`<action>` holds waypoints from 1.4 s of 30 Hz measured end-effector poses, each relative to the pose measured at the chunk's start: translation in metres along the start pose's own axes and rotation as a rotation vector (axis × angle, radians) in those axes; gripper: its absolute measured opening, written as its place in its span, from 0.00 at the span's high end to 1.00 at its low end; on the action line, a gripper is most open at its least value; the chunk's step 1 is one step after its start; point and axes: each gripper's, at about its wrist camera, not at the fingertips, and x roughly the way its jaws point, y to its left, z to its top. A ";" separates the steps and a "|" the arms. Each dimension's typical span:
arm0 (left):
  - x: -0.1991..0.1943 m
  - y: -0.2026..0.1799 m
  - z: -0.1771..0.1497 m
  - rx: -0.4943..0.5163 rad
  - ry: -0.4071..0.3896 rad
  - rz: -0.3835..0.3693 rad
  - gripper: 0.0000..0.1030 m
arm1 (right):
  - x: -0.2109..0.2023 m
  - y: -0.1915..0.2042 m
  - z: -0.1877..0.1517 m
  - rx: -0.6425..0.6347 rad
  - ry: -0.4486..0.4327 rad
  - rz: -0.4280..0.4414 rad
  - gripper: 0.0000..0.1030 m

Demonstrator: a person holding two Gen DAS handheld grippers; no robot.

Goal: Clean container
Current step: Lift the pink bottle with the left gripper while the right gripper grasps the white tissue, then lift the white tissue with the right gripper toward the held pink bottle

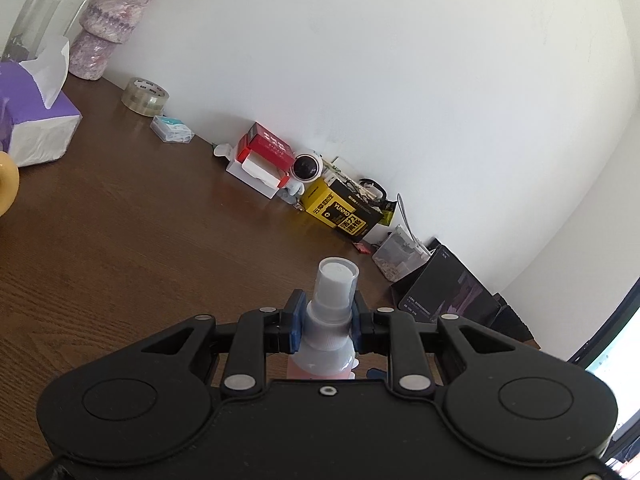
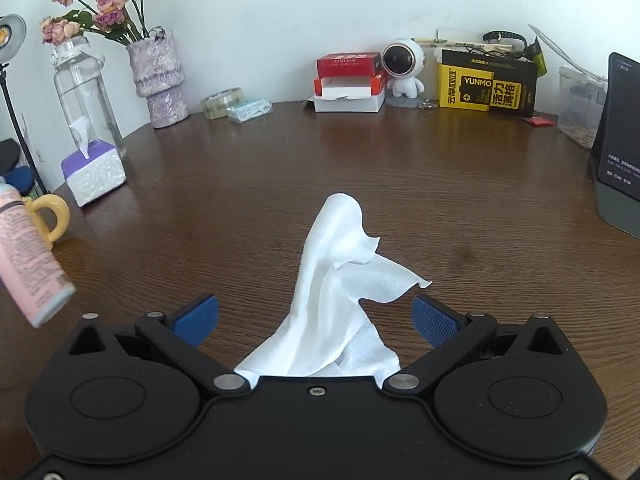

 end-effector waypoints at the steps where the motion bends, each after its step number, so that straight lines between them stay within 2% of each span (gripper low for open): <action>1: -0.001 0.000 0.000 -0.001 -0.001 -0.002 0.78 | 0.001 0.002 -0.005 0.001 0.006 -0.003 0.00; 8: -0.006 0.002 -0.003 -0.008 -0.004 -0.008 0.78 | 0.010 0.000 -0.005 0.023 0.036 -0.007 0.02; 14: -0.011 0.004 -0.008 -0.020 -0.032 -0.016 0.78 | 0.009 -0.002 -0.006 0.044 0.039 -0.005 0.10; 21: -0.020 0.005 -0.019 -0.015 -0.079 -0.073 0.78 | 0.007 -0.004 -0.008 0.061 0.044 -0.007 0.13; 29: -0.025 0.007 -0.021 -0.042 -0.096 -0.080 0.78 | 0.005 -0.006 -0.010 0.081 0.050 -0.008 0.17; 30: -0.026 0.008 -0.021 -0.043 -0.097 -0.079 0.78 | 0.005 -0.006 -0.010 0.084 0.051 -0.009 0.26; 31: -0.026 0.008 -0.022 -0.045 -0.098 -0.078 0.78 | 0.005 -0.006 -0.011 0.086 0.052 -0.009 0.43; 32: -0.027 0.009 -0.022 -0.048 -0.098 -0.076 0.78 | 0.005 -0.006 -0.011 0.089 0.052 -0.009 0.53; 33: -0.027 0.010 -0.022 -0.050 -0.098 -0.075 0.78 | 0.004 -0.007 -0.011 0.091 0.053 -0.009 0.69; 36: -0.029 0.012 -0.022 -0.057 -0.097 -0.072 0.78 | 0.004 -0.007 -0.012 0.098 0.055 -0.010 0.75; 40: -0.031 0.013 -0.022 -0.066 -0.091 -0.068 0.78 | 0.007 -0.015 -0.009 0.113 0.024 0.002 0.93; 42: -0.031 0.013 -0.023 -0.067 -0.089 -0.066 0.78 | 0.005 -0.019 -0.009 0.119 -0.013 0.007 0.94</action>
